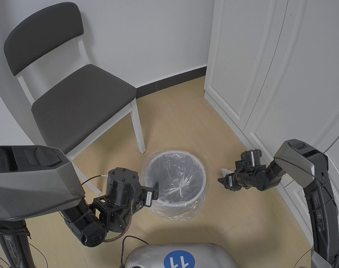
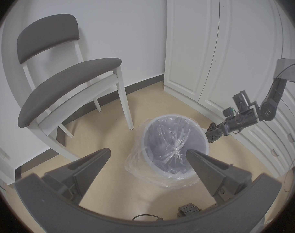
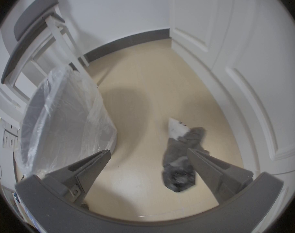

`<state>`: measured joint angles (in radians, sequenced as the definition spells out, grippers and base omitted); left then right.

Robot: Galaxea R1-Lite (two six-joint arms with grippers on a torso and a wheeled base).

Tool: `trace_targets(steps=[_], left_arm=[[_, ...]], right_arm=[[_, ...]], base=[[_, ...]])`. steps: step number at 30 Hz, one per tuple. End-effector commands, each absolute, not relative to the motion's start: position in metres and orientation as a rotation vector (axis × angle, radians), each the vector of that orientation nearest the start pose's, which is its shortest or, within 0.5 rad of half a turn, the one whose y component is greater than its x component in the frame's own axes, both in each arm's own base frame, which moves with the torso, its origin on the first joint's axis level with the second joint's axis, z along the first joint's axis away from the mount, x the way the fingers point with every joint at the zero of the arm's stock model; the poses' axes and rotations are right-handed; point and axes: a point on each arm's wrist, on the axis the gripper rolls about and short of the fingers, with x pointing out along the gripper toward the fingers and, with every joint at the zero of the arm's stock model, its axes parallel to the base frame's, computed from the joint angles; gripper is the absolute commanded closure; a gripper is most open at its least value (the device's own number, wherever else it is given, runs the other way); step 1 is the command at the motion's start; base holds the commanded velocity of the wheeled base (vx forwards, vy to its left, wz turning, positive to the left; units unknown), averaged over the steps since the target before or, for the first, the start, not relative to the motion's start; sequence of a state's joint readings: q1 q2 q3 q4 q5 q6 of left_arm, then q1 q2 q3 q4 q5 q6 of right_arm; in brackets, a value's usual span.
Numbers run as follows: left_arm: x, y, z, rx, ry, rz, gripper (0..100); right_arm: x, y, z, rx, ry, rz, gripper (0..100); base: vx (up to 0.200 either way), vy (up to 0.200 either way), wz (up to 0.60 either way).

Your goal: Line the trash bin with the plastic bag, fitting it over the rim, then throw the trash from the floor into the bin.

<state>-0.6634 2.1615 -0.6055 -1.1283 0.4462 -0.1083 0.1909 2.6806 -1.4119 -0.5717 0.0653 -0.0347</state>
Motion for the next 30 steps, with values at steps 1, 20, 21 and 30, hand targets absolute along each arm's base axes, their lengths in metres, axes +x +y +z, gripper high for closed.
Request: trace_targets(steps=[1,20,21,30], left_arm=[[0.244,-0.180,0.039,0.098,0.342,-0.198,0],[0.212,-0.134,0.074,0.015,0.238,-0.126,0],[0.212,-0.134,0.074,0.015,0.238,-0.126,0],[0.201,-0.078,0.130,0.028,0.048,0.066,0]], right_arm=[[0.397,0.077,-0.012,-0.027,0.453,0.260,0],[0.280,0.075,0.072,-0.043,0.124,0.150,0],[0.280,0.075,0.072,-0.043,0.124,0.150,0],[0.262,0.081,0.133,-0.083,0.025,0.044,0]], base=[[0.000,0.000,0.00],[0.000,0.000,0.00],[0.000,0.000,0.00],[0.000,0.000,0.00]])
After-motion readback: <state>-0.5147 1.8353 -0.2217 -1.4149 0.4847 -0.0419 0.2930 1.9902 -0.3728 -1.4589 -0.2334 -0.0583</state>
